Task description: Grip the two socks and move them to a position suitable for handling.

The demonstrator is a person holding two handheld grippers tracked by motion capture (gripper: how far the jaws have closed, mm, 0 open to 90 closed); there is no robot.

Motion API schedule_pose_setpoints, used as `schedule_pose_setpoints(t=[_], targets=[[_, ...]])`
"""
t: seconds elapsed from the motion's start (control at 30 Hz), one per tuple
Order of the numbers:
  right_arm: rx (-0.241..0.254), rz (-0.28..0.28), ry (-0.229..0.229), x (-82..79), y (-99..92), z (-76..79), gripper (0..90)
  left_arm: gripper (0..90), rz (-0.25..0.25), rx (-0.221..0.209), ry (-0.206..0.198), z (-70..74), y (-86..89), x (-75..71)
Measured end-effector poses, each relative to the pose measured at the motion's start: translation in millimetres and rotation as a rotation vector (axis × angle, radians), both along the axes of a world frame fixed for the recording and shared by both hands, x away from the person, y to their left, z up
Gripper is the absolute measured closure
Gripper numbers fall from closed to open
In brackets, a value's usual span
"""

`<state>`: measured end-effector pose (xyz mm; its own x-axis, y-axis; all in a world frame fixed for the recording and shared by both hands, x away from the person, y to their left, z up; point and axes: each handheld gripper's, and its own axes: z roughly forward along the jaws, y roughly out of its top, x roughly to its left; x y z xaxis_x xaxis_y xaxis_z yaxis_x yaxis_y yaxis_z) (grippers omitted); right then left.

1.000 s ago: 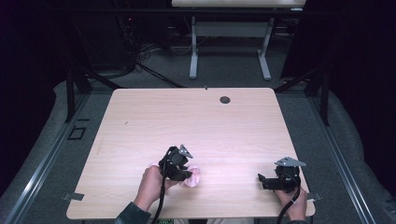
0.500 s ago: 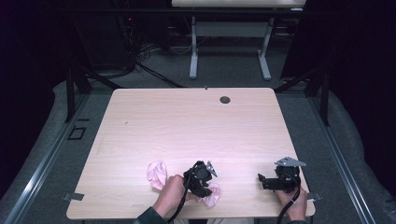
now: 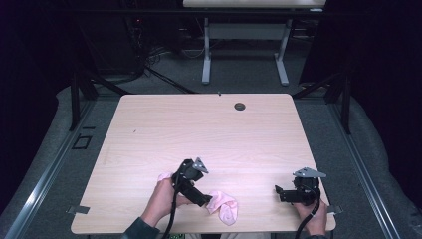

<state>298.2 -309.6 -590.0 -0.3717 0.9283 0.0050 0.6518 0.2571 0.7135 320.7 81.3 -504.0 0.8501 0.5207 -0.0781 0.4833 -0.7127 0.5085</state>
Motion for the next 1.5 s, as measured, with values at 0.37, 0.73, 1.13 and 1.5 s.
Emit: schedule_pose_setpoints(t=[0.37, 0.73, 1.13, 1.5], targets=[[0.0, 0.001, 0.002, 0.0, -0.2, 0.2, 0.3, 4.8, 0.143, 0.01, 0.016, -1.1, 68.5, 17.8], [-0.001, 0.001, 0.003, 0.0, -0.6, 0.4, 0.6, 23.9, 0.203, 0.07, 0.098, -37.5, 92.4, 23.8], [-0.001, 0.0, 0.002, -0.1, -0.6, 0.3, 0.7, 49.6, 0.236, 0.06, 0.061, -49.0, 98.6, 18.8], [-0.002, 0.002, 0.002, -0.3, -0.6, 0.4, 0.8, 72.9, 0.269, 0.067, 0.063, -45.7, 95.0, 17.5]])
